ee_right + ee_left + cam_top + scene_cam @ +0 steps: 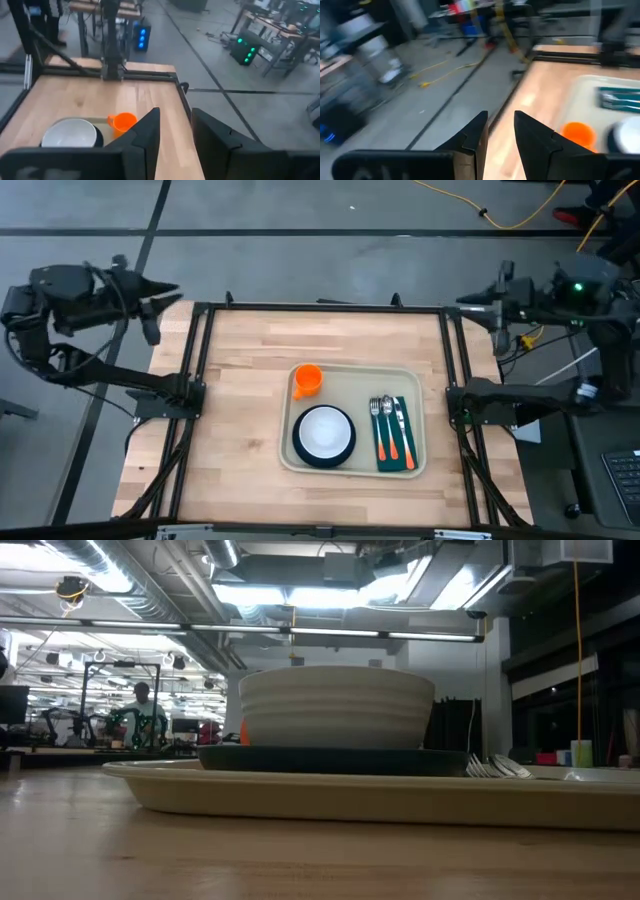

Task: Set up tray
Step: Return to Home Position

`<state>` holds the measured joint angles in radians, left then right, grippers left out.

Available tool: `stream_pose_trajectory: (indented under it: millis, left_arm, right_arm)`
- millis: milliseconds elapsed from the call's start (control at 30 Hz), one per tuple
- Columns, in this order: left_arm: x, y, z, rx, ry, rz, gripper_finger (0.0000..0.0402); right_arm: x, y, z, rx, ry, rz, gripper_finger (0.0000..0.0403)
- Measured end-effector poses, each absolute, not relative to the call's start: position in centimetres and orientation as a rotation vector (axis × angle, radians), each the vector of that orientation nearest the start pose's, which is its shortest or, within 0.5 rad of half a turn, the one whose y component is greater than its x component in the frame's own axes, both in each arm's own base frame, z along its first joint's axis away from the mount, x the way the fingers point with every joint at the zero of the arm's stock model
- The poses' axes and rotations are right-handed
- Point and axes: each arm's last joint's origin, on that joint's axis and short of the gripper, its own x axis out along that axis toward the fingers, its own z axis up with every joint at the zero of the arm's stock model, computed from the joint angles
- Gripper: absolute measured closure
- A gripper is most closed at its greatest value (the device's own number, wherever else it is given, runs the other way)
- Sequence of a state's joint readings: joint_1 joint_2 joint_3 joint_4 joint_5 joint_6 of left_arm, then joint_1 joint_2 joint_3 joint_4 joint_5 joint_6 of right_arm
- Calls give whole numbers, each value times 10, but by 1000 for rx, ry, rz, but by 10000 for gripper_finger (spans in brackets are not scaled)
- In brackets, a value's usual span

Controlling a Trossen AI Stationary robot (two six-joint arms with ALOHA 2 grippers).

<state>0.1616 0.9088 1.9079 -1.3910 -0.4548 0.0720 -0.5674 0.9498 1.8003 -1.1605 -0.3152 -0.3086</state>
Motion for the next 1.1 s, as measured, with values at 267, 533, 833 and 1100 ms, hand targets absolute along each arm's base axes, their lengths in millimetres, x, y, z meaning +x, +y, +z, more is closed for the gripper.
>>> stream_pose_trajectory:
  millis: [267, 533, 833, 1100]
  left_arm:
    - [2, 14, 446, -152, 348, 689, 313]
    - [40, 11, 330, -303, -13, 329, 313]
    - [65, 9, 243, -483, -76, 142, 313]
    - [95, 10, 192, -516, -201, 3, 313]
  right_arm:
    - [39, -17, 430, 10, 256, -316, 287]
    - [20, -5, 348, 149, 29, -349, 287]
    - [4, 3, 304, 282, -27, -386, 287]
    - [6, 4, 285, 273, 161, -358, 287]
